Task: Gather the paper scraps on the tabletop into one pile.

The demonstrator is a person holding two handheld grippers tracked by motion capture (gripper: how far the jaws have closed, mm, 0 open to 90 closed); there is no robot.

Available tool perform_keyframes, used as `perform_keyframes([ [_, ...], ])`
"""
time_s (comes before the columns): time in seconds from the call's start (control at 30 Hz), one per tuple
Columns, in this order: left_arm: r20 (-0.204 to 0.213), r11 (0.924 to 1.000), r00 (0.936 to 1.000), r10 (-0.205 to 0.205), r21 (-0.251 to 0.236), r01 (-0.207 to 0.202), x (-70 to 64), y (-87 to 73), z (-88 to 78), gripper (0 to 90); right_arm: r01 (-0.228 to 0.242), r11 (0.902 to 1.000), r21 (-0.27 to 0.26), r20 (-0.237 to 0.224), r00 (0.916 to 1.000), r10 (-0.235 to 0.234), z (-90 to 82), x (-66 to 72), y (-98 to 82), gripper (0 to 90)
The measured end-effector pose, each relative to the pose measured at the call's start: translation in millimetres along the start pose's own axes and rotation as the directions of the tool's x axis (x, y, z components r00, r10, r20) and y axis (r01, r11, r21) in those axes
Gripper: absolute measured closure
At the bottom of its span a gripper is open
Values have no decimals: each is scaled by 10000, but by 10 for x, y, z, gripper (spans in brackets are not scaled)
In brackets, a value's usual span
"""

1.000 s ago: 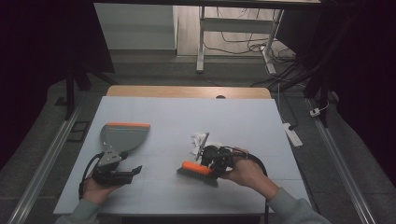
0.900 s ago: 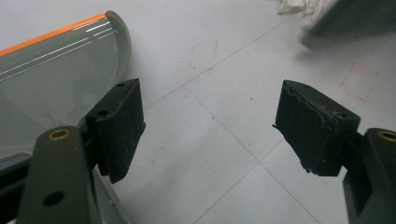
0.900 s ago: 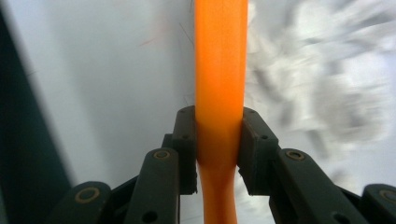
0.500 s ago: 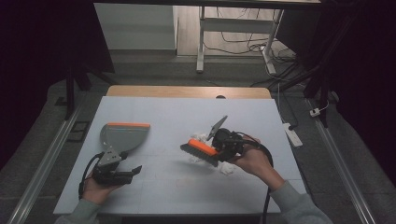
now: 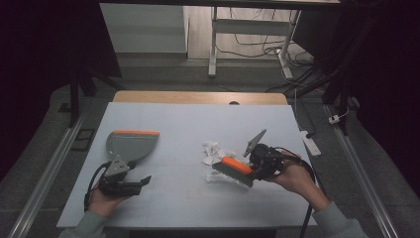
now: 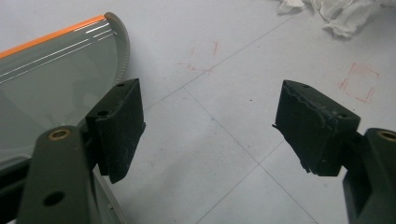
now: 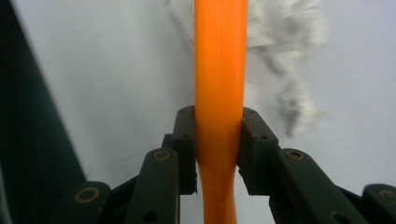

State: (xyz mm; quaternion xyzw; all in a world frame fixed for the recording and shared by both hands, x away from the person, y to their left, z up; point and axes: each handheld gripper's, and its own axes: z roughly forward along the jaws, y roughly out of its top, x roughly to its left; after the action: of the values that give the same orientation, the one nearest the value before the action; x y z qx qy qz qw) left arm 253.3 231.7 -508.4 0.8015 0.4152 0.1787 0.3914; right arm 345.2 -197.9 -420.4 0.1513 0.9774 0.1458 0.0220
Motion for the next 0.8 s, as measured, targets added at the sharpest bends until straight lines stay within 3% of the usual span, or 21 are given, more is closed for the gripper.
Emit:
perform_keyframes([
  [0.13, -2, 10000, 10000, 22, 48, -22, -7, 6, 15, 248, 803, 9958, 438, -415, 9961, -785, 156, 69, 54, 706],
  [0.17, -9, 10000, 10000, 39, 49, -39, -11, 6, 15, 248, 1045, 9927, 609, -399, 9940, -1022, 206, 75, 79, 706],
  [0.2, -7, 10000, 10000, 55, 50, -55, -11, 6, 12, 248, 998, 9924, 726, -347, 9946, -975, 241, 96, 108, 706],
  [0.4, 2, 10000, 10000, 24, 30, -24, -3, 1, 8, 248, 1456, 9866, 730, 130, 9891, -1470, 351, 4, 334, 706],
  [0.5, -8, 10000, 10000, 23, 22, -23, 0, -1, 5, 248, 1406, 9876, 703, 312, 9892, -1431, 366, -73, 407, 706],
  [0.6, -5, 10000, 10000, 12, -4, -12, 1, -2, -2, 248, 1407, 9896, 298, 793, 9866, -1427, 331, -93, 426, 706],
  [0.7, 2, 10000, 10000, 14, -15, -14, -1, -3, -5, 248, 757, 9961, -452, 674, 9951, -725, 233, -57, 387, 706],
  [0.8, 22, 10000, 10000, 31, -20, -31, -9, -3, -5, 248, 21, 9925, -1219, 765, 9970, 73, 54, -38, 264, 706],
])
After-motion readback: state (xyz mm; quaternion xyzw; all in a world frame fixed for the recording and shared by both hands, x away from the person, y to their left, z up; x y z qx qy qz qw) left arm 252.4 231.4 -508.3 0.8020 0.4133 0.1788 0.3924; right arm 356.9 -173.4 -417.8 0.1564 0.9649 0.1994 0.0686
